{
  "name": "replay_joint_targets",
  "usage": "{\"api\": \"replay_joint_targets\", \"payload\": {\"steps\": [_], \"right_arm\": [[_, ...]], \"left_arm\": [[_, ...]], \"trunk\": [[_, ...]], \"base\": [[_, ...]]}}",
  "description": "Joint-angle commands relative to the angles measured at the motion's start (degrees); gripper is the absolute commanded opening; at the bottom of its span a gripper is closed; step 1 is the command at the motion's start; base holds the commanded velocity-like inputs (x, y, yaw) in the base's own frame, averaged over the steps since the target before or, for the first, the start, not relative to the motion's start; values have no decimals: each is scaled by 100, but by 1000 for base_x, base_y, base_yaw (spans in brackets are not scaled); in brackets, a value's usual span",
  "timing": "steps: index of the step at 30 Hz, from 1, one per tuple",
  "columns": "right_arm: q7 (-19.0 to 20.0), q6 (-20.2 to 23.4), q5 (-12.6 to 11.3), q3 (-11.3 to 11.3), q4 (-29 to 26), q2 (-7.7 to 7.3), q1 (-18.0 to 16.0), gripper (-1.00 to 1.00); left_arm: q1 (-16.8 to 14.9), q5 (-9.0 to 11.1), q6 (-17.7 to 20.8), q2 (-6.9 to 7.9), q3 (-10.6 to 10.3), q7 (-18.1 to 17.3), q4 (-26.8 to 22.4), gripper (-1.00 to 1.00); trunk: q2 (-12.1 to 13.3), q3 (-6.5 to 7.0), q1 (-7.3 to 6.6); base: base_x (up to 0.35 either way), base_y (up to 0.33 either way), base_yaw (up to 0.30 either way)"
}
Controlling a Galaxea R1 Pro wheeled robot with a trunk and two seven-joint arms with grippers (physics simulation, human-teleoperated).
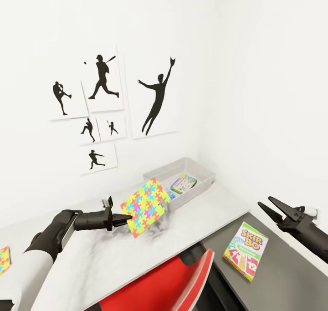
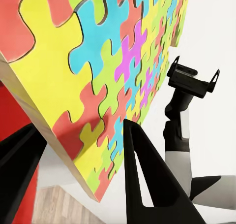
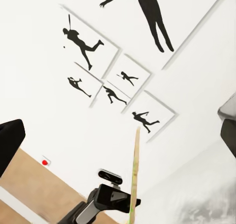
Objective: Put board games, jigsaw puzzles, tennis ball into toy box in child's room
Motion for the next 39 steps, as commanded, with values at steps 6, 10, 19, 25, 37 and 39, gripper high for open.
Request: {"api": "replay_joint_targets", "payload": {"steps": [6,10,19,25,37,39], "right_arm": [[23,19,20,-5,0,56,-7,100],[21,19,20,-5,0,61,-7,100],[13,19,20,-4,0,57,-7,100],[13,19,20,-5,0,62,-7,100],[21,19,20,-1,0,110,-7,100],[22,19,20,-3,0,129,-8,100]], "left_arm": [[-5,2,60,2,-3,-25,-1,-100],[-5,2,60,2,-3,-25,-1,-100],[-5,2,60,2,14,-25,-1,-100],[-5,2,60,2,15,-25,-1,-100],[-5,2,60,5,15,-25,-1,-100],[-5,2,60,8,15,-25,-1,-100]], "trunk": [[-12,-13,6],[-12,-13,6],[-12,-13,6],[-12,-13,6],[-12,-13,6],[-12,-13,6]], "base": [[107,0,-7],[153,0,-1],[100,0,20],[72,0,234],[103,0,32],[41,0,1]]}}
